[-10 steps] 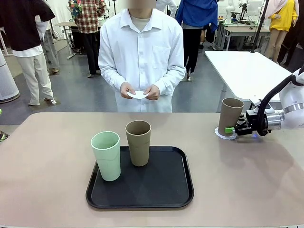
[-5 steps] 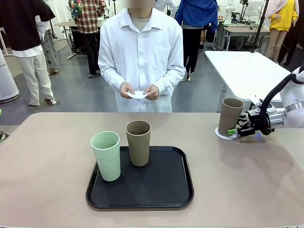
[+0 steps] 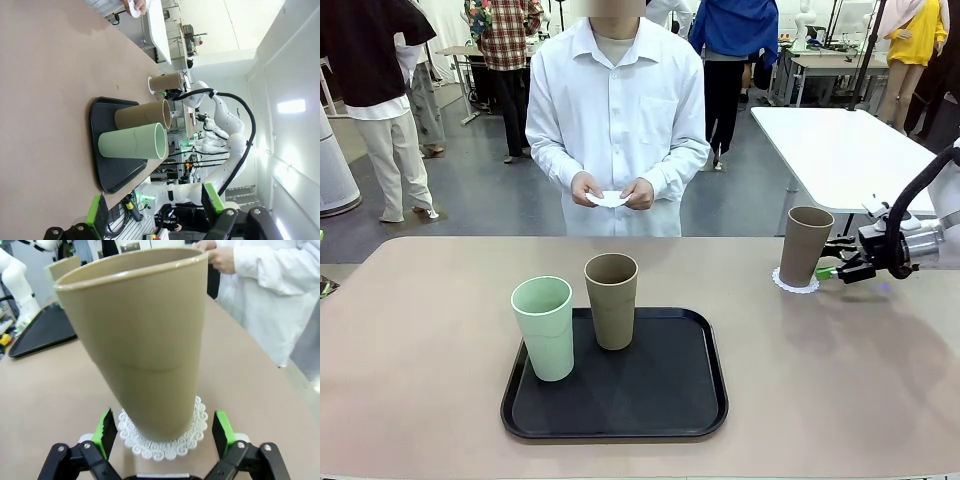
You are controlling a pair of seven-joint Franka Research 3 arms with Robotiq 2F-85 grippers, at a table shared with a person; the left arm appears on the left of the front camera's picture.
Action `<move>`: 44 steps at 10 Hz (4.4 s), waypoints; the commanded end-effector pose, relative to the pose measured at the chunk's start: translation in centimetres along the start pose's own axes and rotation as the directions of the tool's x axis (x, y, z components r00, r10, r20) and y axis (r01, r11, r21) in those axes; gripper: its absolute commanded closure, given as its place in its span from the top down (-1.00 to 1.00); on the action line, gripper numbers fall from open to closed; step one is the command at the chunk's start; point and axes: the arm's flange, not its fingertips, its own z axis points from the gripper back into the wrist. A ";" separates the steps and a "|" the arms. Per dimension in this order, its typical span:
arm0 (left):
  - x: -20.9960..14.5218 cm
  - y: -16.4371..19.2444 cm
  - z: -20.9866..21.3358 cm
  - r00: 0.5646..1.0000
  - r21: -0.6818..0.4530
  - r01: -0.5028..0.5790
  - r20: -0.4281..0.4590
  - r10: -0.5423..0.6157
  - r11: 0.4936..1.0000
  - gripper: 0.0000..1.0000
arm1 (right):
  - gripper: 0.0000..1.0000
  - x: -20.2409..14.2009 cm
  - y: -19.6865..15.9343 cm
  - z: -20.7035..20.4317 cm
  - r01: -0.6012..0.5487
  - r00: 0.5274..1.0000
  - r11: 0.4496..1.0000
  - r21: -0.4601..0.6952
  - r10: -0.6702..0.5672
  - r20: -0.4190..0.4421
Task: Place coasters on the table and set cups on them.
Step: Pick up one Reusable plastic cup and place it on a coaster set by the human, then take one Reusable plastic cup from the Flat Tray and place it on a coaster set by the human.
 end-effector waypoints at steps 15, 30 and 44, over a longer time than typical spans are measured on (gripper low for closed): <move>0.0 0.0 0.1 1.000 -0.008 0.008 0.001 -0.008 1.000 1.00 | 1.00 26.9 20.6 3.3 0.204 0.580 0.468 -0.860 -0.766 -0.279; 0.0 0.0 0.1 1.000 -0.008 0.008 0.001 -0.008 1.000 1.00 | 1.00 28.3 21.7 3.0 0.175 0.585 0.468 -0.866 -0.757 -0.291; 0.0 0.0 0.1 1.000 -0.008 0.008 0.001 -0.008 1.000 1.00 | 1.00 7.2 23.4 18.2 0.931 0.362 0.366 0.001 -0.920 0.150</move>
